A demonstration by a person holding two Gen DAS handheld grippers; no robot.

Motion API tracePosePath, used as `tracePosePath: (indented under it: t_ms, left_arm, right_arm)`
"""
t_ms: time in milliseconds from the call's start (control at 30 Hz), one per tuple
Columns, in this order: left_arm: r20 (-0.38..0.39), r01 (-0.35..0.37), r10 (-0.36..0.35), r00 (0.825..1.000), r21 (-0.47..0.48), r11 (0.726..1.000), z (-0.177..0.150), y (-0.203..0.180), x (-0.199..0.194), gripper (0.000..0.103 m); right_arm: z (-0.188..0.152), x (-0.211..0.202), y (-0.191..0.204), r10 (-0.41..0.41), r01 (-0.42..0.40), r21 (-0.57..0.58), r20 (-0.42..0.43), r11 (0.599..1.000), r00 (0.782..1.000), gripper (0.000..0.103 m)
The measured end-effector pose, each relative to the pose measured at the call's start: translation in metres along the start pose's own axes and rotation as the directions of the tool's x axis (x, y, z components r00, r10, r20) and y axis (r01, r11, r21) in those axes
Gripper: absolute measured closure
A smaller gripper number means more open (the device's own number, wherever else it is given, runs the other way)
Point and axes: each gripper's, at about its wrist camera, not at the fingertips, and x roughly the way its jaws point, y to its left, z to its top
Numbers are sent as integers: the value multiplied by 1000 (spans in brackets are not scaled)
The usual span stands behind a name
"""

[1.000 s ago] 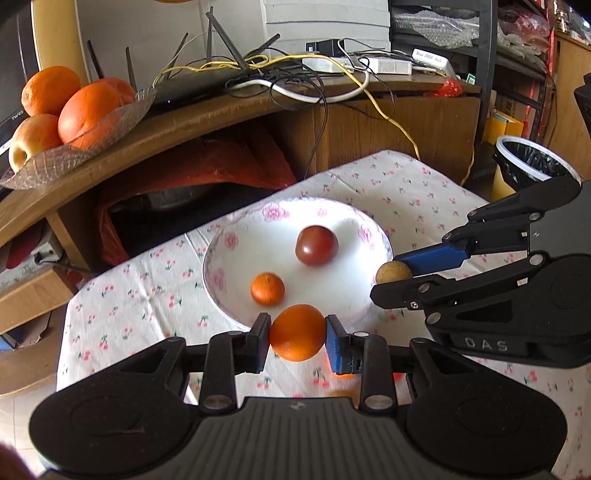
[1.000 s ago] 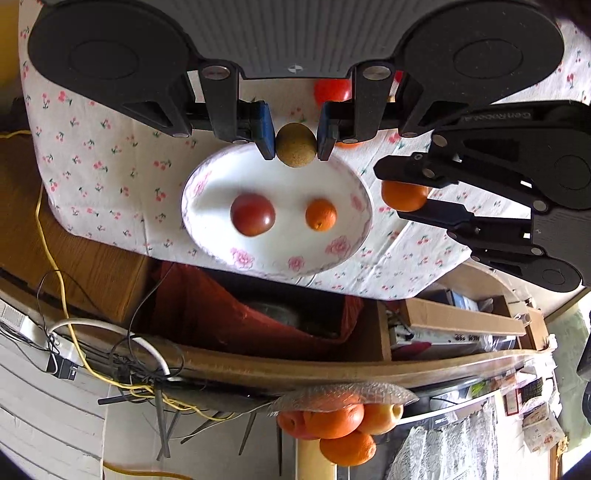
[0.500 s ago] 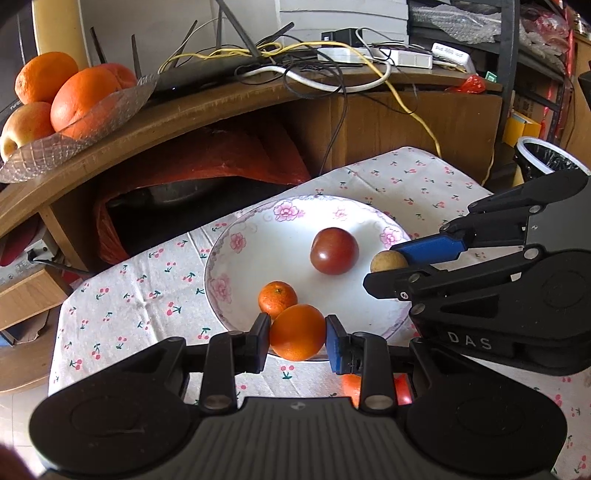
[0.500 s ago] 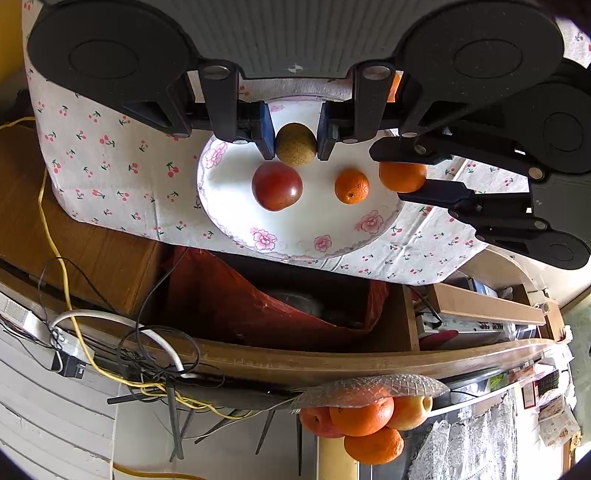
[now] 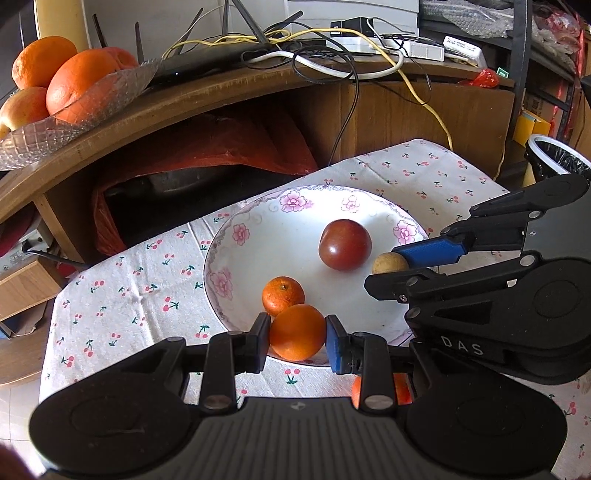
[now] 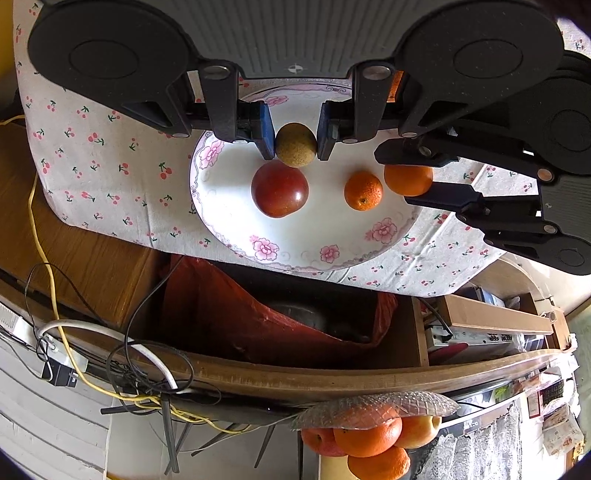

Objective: Organize fruits
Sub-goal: 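Carry both fruits into the white bowl and open both tools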

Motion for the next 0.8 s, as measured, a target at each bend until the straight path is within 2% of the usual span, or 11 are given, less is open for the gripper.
tracePosePath:
  t_ms: [800]
  left_arm:
    - [-4, -7, 6, 1000, -18, 1000, 2, 2, 4, 63]
  right_arm:
    - [-1, 9, -4, 5, -5, 16, 0, 1000, 1000, 81]
